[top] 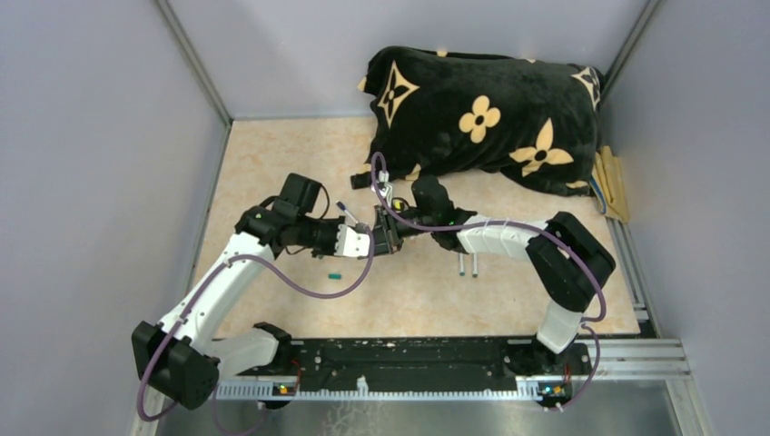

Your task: Open the pen caps

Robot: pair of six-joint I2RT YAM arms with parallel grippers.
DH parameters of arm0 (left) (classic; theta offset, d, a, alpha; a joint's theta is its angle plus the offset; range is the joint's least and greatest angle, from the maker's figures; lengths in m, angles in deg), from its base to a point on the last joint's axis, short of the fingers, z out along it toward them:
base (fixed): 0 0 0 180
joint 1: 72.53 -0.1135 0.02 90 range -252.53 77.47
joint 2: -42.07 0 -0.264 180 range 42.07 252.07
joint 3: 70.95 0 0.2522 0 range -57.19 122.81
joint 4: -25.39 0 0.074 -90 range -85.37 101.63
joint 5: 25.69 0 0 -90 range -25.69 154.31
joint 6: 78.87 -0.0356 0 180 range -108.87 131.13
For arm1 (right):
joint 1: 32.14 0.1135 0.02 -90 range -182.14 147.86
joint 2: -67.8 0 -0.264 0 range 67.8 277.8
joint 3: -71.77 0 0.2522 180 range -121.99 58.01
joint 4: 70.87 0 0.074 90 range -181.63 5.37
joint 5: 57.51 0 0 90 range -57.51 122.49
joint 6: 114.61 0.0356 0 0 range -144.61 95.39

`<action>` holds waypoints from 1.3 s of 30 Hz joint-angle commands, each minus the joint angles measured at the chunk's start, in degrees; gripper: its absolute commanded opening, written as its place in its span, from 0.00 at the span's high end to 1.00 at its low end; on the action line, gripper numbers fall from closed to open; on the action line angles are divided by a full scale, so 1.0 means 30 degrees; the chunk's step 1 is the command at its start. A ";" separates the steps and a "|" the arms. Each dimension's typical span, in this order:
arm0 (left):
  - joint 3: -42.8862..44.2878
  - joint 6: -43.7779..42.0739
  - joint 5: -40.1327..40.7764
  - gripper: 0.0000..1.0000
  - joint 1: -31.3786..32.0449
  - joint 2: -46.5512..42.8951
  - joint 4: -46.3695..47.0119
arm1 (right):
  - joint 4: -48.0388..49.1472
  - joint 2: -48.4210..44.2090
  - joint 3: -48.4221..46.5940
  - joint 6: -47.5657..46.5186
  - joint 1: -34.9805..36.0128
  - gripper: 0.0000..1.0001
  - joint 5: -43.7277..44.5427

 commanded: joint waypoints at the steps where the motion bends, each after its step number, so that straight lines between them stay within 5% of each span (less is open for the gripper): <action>1: -0.0234 -0.0017 0.0928 1.00 0.0026 -0.0323 -0.0197 | 0.2559 -0.0413 0.0471 0.0392 -0.0037 0.83 -0.0119; 4: -0.0144 0.0033 0.0844 1.00 0.0056 -0.0327 -0.0168 | 0.3645 -0.0206 0.0632 0.1222 -0.0033 0.74 -0.0016; 11: 0.0134 0.0566 0.0744 1.00 0.0105 -0.0307 -0.0057 | 0.4765 0.0110 0.0813 0.2069 -0.0033 0.76 -0.0129; 16: 0.0023 0.0535 0.0540 1.00 0.0173 -0.0285 -0.0314 | 0.5342 0.0226 0.0844 0.2581 -0.0033 1.00 -0.0071; 17: -0.0028 0.0401 0.0615 0.97 0.0193 -0.0242 -0.0516 | 0.5383 0.0194 0.0844 0.2601 -0.0037 1.00 -0.0045; 21: -0.0585 0.0373 0.1502 0.61 0.0234 -0.0176 -0.0351 | 0.5224 0.0128 0.0740 0.2565 -0.0026 1.00 -0.0089; 24: -0.0849 0.0490 0.1724 0.56 0.0236 -0.0330 0.0221 | 0.5446 0.0170 0.0815 0.2694 -0.0033 1.00 -0.0216; 34: -0.0615 0.0222 0.1693 0.98 0.0271 -0.0582 0.0517 | 0.4971 0.0365 0.0960 0.2559 -0.0033 1.00 -0.0217; 39: -0.1213 -0.0692 0.2896 1.00 0.0299 -0.0870 0.0536 | 0.4220 0.0169 0.1048 0.2221 -0.0085 1.00 -0.0233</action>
